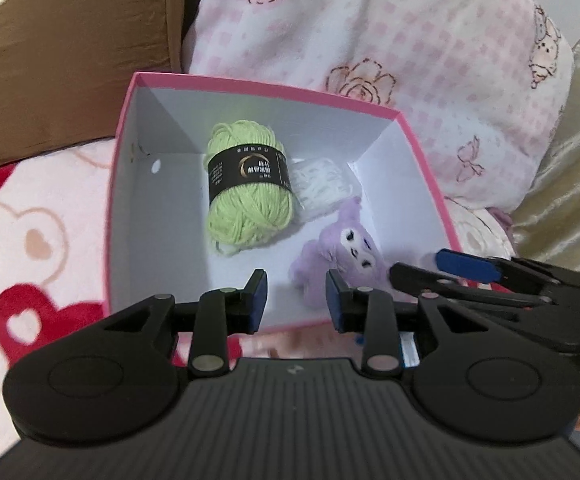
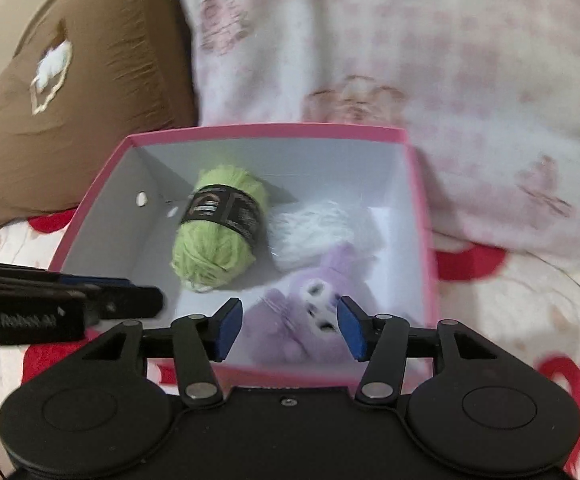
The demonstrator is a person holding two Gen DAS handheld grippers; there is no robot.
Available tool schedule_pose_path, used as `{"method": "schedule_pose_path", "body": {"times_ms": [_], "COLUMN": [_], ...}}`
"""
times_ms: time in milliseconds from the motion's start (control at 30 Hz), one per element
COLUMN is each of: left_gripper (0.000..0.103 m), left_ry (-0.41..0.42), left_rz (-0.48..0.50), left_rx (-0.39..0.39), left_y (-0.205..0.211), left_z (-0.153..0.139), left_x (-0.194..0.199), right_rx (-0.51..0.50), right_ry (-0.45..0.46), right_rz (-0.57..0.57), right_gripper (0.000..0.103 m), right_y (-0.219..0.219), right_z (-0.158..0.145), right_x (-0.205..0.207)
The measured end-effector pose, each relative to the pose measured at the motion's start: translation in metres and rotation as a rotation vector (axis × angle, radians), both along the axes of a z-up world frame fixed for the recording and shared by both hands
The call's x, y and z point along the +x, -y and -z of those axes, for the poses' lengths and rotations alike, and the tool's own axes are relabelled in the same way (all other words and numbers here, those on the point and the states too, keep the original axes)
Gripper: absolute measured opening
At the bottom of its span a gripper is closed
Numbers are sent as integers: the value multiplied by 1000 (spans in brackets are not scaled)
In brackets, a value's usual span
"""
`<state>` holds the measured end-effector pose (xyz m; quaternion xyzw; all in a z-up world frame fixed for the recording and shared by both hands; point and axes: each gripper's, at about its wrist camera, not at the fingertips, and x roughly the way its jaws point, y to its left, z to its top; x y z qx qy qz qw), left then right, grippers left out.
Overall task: Organize objects
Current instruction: 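Raise the open left tool out of the pink box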
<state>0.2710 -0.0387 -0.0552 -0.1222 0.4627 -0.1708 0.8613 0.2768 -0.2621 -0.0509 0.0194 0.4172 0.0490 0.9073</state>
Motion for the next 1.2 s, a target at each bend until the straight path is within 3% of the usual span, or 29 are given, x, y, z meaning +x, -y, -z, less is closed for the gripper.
{"method": "schedule_pose_path", "body": {"times_ms": [200, 400, 467, 733, 933, 1200], "left_gripper": [41, 50, 54, 71, 77, 82], "left_ry": [77, 68, 61, 24, 25, -4], "left_rz": [43, 80, 91, 54, 75, 104], "left_rx": [41, 50, 48, -5, 59, -3], "left_y": [-8, -12, -13, -34, -46, -57], "left_z": [-53, -84, -89, -97, -96, -93], "left_x": [-35, -57, -64, -93, -112, -134], "right_rx": [63, 11, 5, -8, 17, 12], "right_ry": [71, 90, 75, 62, 52, 10], "right_rz": [18, -36, -66, -160, -221, -260], "right_gripper": [72, 83, 88, 89, 95, 95], "right_y": [12, 5, 1, -24, -39, -53], "right_z": [-37, -66, -72, -95, -107, -102], "right_x": [-47, -76, -85, -123, -155, -179]}}
